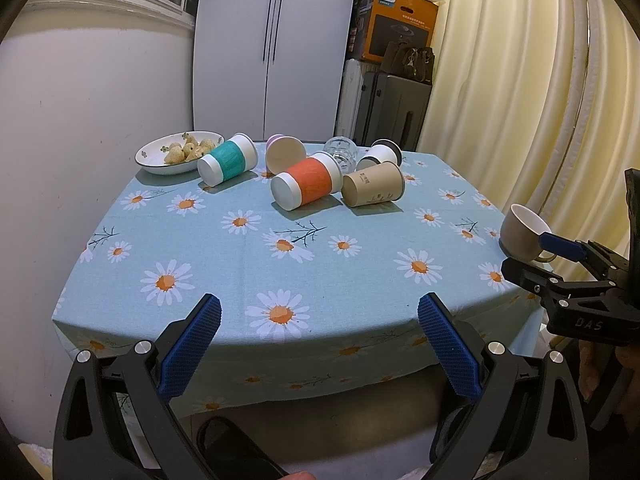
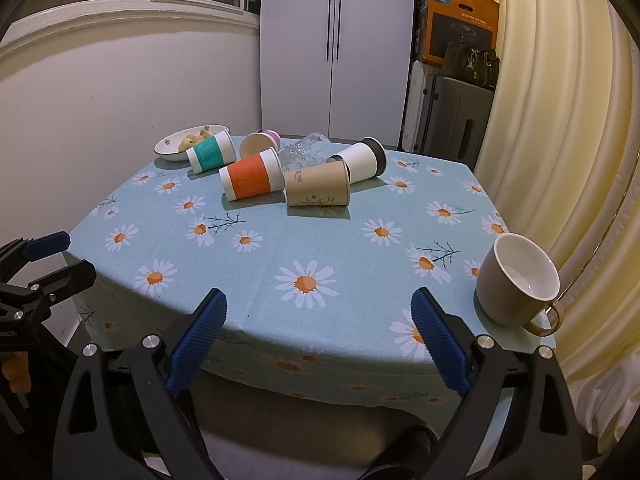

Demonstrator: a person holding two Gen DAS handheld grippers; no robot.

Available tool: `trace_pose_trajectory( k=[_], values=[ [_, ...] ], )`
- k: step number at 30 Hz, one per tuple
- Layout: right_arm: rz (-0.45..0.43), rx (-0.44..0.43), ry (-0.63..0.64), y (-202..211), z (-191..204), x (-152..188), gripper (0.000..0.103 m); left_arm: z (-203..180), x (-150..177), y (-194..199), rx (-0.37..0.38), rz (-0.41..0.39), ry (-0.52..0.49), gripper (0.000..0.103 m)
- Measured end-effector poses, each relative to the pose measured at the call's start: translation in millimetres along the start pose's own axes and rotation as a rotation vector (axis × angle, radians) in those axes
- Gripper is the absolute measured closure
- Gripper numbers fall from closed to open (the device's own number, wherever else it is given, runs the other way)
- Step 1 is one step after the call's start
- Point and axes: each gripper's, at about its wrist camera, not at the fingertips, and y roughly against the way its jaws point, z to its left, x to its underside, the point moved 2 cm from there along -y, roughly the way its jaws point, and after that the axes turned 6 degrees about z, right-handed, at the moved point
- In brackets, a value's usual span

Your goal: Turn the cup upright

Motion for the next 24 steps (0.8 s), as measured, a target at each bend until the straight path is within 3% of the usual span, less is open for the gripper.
trace_pose_trajectory(
  k=[2, 24],
  values=[
    [-0.005, -0.001, -0.004, 1.1, -0.7, -0.7, 0.005, 0.1, -0.1, 0.1, 0.000, 0.000, 0.000, 0.007],
    [0.004, -0.004, -0.008, -3.3, 1.0, 1.1, 0.005, 1.4, 1.0, -1.2, 0.001, 0.001, 0.001, 0.007]
  ],
)
